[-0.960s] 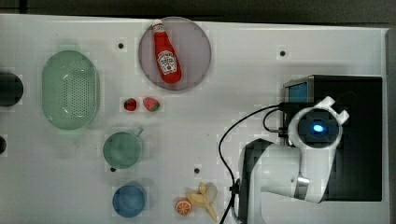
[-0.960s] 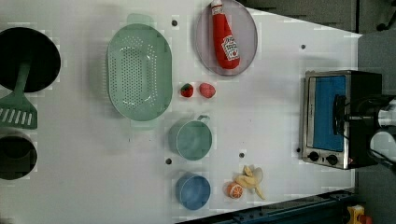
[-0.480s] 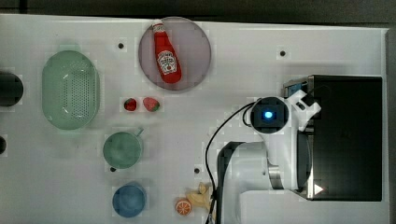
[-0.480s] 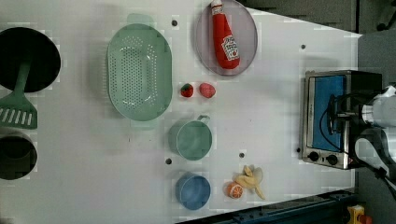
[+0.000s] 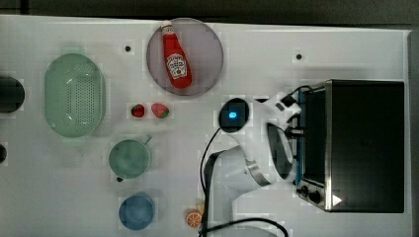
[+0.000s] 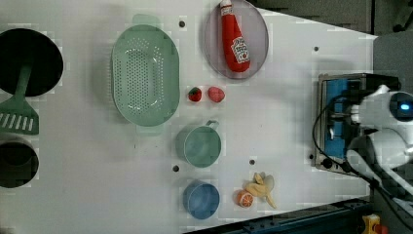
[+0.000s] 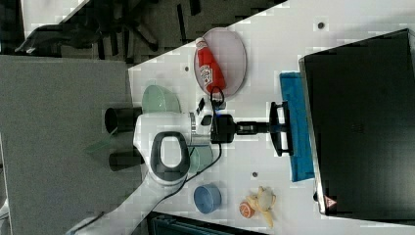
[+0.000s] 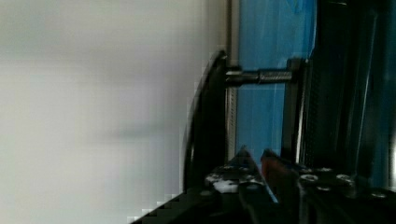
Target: Flap open oven.
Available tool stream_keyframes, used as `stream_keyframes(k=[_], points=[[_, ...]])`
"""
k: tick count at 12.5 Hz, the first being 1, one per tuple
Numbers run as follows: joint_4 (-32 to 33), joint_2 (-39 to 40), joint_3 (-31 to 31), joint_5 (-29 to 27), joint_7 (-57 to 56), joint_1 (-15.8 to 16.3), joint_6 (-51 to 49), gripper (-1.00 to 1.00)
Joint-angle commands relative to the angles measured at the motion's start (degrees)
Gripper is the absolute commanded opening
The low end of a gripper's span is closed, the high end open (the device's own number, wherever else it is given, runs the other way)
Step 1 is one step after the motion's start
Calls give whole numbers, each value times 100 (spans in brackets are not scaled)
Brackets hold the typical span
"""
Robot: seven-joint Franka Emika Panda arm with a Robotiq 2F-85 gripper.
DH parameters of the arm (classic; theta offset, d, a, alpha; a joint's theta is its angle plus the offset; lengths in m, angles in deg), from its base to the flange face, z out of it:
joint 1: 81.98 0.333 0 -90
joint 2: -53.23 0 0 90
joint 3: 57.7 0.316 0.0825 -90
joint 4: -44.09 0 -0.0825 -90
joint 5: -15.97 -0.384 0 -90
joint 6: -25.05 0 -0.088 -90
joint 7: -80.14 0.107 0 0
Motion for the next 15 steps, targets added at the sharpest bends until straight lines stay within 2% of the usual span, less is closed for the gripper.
stream_keyframes(k=[1, 5, 11, 15], points=[[34, 476, 294, 505, 1688, 417, -203, -65], [-117, 1203, 479, 1524, 2819, 755, -519, -65], [-542, 2050, 495, 1568, 3276, 893, -412, -65], [-725, 2018, 514, 1467, 3279, 898, -182, -65]])
